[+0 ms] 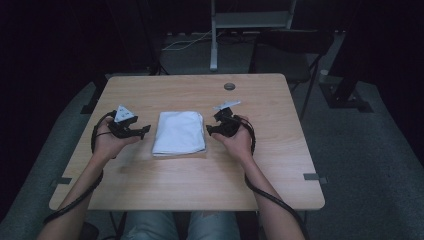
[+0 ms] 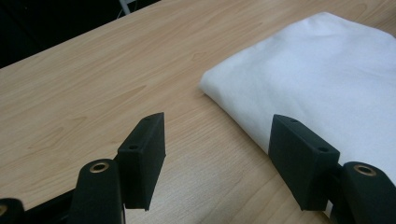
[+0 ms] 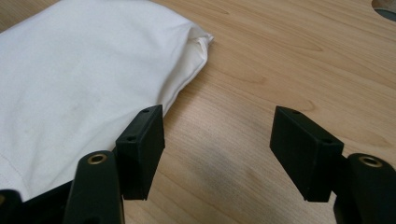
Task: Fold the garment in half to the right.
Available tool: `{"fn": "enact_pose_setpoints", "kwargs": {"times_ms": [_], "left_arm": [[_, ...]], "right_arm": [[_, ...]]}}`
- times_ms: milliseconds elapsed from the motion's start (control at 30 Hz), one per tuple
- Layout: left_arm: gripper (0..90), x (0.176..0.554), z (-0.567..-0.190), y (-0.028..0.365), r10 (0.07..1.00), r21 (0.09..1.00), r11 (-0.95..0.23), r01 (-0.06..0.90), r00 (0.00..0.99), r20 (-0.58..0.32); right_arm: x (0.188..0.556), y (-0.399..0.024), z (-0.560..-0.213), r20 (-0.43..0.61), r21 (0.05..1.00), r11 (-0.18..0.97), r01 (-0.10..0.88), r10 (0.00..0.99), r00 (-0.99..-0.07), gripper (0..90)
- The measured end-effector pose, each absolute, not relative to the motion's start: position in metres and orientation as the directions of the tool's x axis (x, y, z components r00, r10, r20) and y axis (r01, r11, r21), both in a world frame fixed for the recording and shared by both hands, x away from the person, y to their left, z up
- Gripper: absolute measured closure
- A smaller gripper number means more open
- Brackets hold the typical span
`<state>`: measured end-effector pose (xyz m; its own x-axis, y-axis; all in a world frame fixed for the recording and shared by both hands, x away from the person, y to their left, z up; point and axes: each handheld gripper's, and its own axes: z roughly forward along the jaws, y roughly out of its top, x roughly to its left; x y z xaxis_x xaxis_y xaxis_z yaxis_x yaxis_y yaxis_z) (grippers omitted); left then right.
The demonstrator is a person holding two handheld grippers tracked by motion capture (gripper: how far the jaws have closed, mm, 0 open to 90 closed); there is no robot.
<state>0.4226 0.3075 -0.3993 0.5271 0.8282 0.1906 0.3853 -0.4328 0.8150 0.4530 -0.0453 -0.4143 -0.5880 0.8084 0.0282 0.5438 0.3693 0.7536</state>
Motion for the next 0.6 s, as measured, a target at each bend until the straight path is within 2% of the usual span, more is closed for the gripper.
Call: {"fn": "enact_pose_setpoints", "kwargs": {"times_ms": [600], "left_arm": [[34.8, 0.413, -0.397, 0.319, 0.835, 0.827, -0.422, 0.372, 0.515, 0.195]], "right_arm": [[0.444, -0.062, -0.410, 0.020, 0.768, 0.352, 0.535, 0.821, -0.570, 31.7]]}}
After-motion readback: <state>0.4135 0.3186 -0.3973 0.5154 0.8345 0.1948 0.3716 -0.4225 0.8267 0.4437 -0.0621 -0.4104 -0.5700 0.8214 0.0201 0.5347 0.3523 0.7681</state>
